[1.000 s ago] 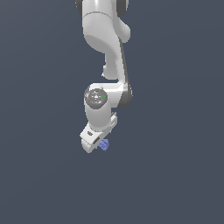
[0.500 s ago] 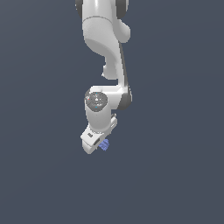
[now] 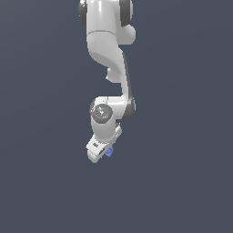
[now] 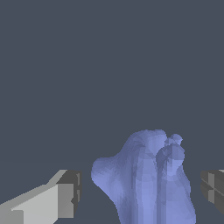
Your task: Pick up the object and move it to a goal position.
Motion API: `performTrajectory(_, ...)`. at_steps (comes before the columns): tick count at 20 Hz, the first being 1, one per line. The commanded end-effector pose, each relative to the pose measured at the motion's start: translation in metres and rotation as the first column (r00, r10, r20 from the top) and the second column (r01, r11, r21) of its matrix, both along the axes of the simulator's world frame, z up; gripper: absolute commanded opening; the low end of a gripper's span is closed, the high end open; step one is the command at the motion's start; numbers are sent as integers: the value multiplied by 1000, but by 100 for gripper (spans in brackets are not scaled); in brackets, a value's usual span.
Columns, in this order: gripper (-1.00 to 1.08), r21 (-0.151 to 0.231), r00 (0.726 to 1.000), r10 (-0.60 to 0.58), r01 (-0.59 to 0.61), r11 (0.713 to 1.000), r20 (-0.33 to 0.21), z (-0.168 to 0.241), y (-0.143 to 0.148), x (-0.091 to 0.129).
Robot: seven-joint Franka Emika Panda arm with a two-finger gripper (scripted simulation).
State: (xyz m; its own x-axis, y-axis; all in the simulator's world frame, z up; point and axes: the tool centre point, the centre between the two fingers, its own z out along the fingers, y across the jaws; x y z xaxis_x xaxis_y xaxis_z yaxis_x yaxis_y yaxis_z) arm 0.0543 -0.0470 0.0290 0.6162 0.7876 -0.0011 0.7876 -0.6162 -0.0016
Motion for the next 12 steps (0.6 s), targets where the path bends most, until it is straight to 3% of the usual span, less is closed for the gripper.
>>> performTrajectory(1,100,0,1000,0,0,1000,2,-1,0,1)
performTrajectory(2,-100,0,1000,0,0,1000,2,-1,0,1)
performTrajectory(12,-100,0,1000,0,0,1000,2,0,0,1)
